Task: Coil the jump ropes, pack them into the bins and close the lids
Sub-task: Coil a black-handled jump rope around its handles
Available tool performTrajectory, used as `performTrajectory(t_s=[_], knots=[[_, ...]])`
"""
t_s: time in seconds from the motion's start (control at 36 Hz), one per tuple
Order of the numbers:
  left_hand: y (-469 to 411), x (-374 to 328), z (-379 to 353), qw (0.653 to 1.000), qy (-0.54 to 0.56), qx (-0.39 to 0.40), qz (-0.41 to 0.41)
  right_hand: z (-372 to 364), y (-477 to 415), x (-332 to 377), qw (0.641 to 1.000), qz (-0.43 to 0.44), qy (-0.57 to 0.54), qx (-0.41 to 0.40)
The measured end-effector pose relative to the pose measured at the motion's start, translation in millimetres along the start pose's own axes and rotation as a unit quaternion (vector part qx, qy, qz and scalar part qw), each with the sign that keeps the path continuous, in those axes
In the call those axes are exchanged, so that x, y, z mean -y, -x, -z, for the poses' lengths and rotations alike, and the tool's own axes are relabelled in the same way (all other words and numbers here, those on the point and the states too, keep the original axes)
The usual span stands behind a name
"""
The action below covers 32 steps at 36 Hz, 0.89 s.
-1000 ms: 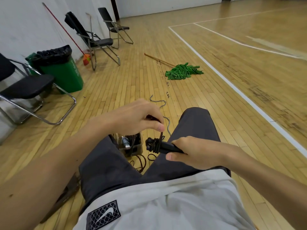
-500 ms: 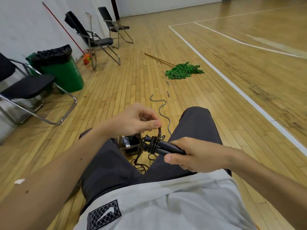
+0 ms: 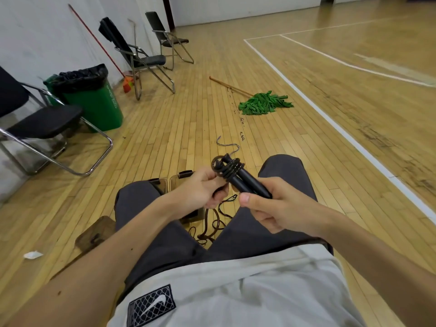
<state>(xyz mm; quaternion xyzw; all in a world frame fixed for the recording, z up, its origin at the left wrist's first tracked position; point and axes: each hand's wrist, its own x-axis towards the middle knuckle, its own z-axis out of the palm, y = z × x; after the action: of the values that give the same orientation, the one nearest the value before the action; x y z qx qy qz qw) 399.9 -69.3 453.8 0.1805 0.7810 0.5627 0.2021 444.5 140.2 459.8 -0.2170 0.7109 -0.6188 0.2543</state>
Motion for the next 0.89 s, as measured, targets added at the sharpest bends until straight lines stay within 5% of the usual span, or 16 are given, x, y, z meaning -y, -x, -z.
performTrajectory(t_s=[0.53,0.64,0.89], knots=[[7.4,14.1,-9.6,1.0,-0.025,-0.014,0.012,14.6,-5.9,-12.4,0.993,-0.029,-0.015,-0.115],[9.7,10.7,-15.2,0.989,-0.141,-0.042,0.0,19.8,-11.7,-21.9,0.987,-0.057,0.005,-0.15],[20.1,-3.1,-31.3,0.907,-0.419,-0.029,-0.036,17.7,-19.6,-29.1,0.983,-0.094,0.006,-0.155]])
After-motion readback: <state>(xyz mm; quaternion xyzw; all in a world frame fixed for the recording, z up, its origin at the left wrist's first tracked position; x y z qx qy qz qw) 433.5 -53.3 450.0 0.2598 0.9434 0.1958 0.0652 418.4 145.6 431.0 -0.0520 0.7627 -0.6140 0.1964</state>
